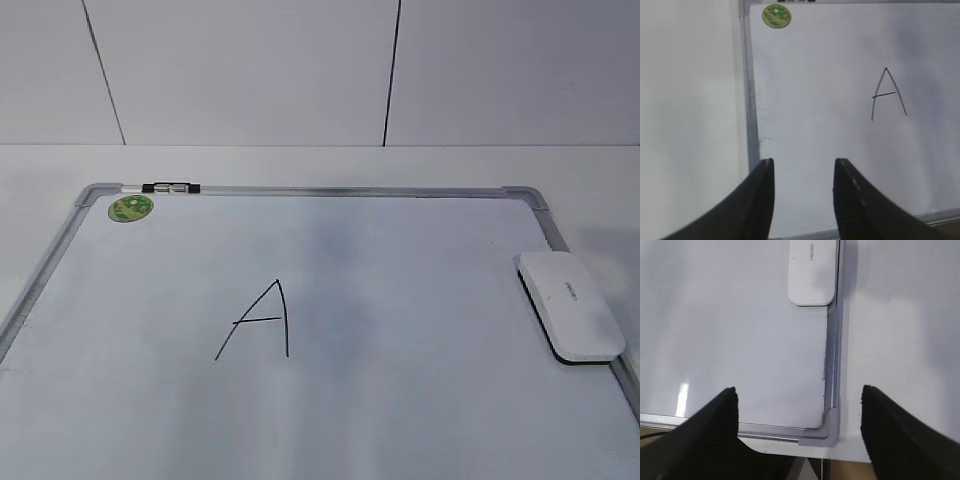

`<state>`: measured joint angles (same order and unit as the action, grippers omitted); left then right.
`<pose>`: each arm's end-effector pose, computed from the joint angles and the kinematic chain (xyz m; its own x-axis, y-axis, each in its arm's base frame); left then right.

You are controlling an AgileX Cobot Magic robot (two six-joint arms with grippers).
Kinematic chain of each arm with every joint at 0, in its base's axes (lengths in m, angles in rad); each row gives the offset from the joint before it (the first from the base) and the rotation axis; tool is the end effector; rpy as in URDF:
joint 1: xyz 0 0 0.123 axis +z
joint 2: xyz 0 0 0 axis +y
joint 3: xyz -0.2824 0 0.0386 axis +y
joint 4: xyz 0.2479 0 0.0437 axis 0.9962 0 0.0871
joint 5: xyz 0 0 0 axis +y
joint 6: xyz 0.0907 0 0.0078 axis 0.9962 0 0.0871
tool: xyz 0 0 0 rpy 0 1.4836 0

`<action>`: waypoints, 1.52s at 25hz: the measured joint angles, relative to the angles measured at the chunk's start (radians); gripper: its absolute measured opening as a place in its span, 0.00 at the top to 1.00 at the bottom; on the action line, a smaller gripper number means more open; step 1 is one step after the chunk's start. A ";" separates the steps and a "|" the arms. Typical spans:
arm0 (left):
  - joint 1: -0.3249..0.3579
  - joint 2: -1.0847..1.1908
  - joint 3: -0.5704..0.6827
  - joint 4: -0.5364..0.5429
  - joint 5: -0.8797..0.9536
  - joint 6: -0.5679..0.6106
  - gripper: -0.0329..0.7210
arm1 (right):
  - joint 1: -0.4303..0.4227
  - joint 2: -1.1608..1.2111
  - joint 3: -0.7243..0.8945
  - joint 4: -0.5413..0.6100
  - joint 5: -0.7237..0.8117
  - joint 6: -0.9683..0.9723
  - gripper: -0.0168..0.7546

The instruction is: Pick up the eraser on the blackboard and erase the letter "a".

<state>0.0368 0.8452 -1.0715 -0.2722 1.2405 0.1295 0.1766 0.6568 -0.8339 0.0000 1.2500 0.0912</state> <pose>0.1276 -0.0185 0.3882 -0.7869 0.0090 -0.6170 0.1503 0.9726 -0.1776 0.0851 0.0152 0.3367 -0.8333 -0.0562 -0.5500 -0.1002 0.9937 0.0503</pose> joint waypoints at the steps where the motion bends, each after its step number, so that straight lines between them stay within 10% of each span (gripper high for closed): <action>1: -0.004 -0.047 0.024 -0.010 0.002 -0.005 0.56 | 0.000 -0.030 0.012 0.000 0.002 0.000 0.22; 16: -0.083 -0.647 0.487 -0.012 0.027 -0.025 0.56 | 0.000 -0.404 0.192 -0.028 0.011 -0.101 0.22; 38: -0.087 -0.768 0.511 0.158 0.034 -0.057 0.41 | 0.000 -0.468 0.298 -0.061 -0.031 -0.113 0.23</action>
<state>-0.0500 0.0770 -0.5605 -0.1139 1.2747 0.0730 0.1766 0.1890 -0.5354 -0.0607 1.2192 -0.0217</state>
